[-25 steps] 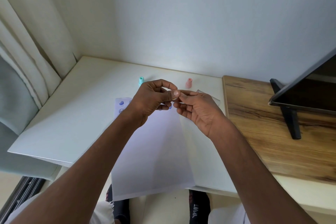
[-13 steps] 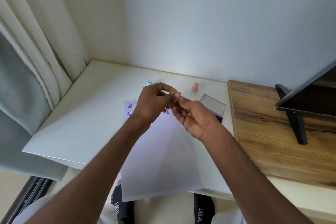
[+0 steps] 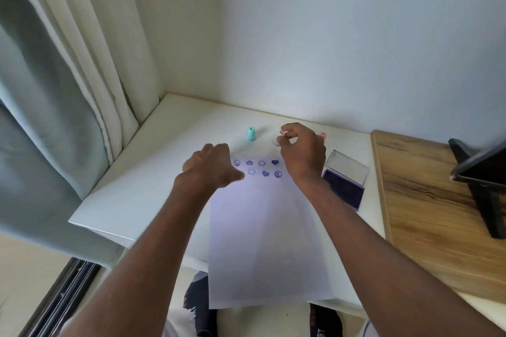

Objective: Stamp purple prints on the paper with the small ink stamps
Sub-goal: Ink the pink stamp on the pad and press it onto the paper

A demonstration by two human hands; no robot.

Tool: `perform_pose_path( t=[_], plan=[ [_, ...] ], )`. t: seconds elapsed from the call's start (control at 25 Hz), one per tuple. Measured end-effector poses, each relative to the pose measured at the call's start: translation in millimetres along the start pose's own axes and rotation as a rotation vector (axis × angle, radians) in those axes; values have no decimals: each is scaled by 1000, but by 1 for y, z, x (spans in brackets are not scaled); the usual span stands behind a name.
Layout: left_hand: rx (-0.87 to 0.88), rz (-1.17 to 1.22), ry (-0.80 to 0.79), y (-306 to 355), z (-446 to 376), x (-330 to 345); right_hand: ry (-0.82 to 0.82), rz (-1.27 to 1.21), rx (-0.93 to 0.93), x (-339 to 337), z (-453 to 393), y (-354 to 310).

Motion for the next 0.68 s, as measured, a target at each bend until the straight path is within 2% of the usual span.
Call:
perform_pose_path(
  t=[0.16, 0.44, 0.6, 0.68],
  plan=[
    [-14, -98, -95, 2, 0, 11, -61, 133, -69, 26, -9, 5],
    [7, -167, -15, 17, -1, 14, -80, 214, -214, 43, -8, -1],
    [63, -149, 69, 30, -2, 13, 41, 160, -192, 20, -13, -2],
    [137, -96, 131, 40, -2, 12, 124, 243, -192, -1, -23, 5]
  ],
)
Point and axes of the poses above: each hand's wrist, its own z-axis away from the middle knuckle, its own x-axis out of the palm, y = z × x, the point moved 2 cm from there along -z, towards the middle knuckle, and after that the axes turned 10 degrees about -z, right-handed, at the moved point
